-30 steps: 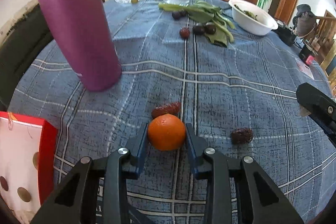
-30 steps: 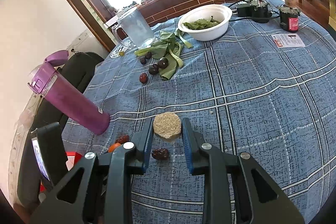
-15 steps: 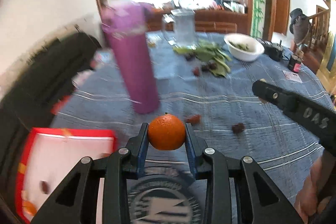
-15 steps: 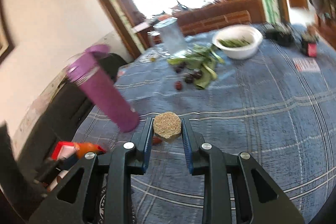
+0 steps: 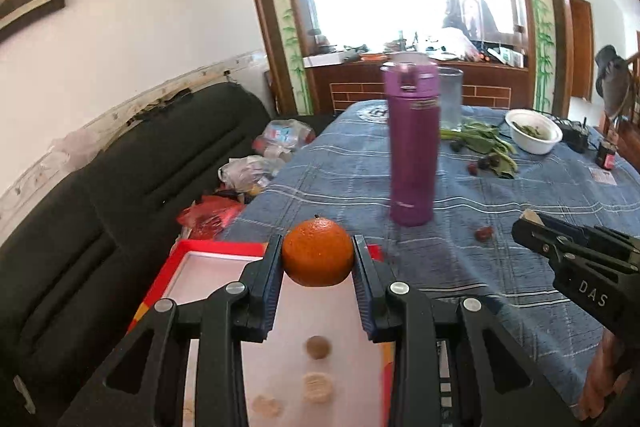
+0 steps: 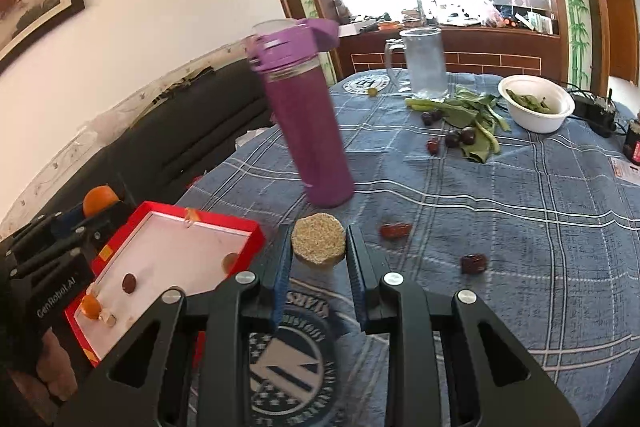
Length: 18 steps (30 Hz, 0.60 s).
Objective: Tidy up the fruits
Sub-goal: 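Carry the orange and pale cube to the tray and open both grippers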
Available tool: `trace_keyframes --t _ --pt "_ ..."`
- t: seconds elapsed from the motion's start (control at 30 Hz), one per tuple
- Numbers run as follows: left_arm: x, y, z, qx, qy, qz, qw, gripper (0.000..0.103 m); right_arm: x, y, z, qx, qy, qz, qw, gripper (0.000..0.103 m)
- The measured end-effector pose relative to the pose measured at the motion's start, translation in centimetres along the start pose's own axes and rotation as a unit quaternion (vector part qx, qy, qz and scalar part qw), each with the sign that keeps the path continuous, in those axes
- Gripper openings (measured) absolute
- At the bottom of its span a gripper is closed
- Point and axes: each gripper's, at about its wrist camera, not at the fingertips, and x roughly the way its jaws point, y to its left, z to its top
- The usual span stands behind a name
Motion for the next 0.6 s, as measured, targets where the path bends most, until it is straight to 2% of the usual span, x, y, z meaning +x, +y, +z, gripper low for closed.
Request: trace_keyframes --t 0.17,0.43,0.6 --pt "-0.1 2.4 -0.7 -0.020 0.000 0.003 0.9998 0.032 0.1 3.0 -0.5 0.006 0.009 0.024 1.000 0.029" --pt "-0.6 5.1 -2.2 -0.030 0.001 0.014 0.9994 0.033 1.3 9.9 -3.0 -0.034 0.037 0.052 0.997 0.029" --pt "-0.7 7.1 -3.5 -0.038 0.006 0.021 0.9990 0.033 2.1 12.8 -4.7 -0.054 0.055 0.055 0.996 0.029"
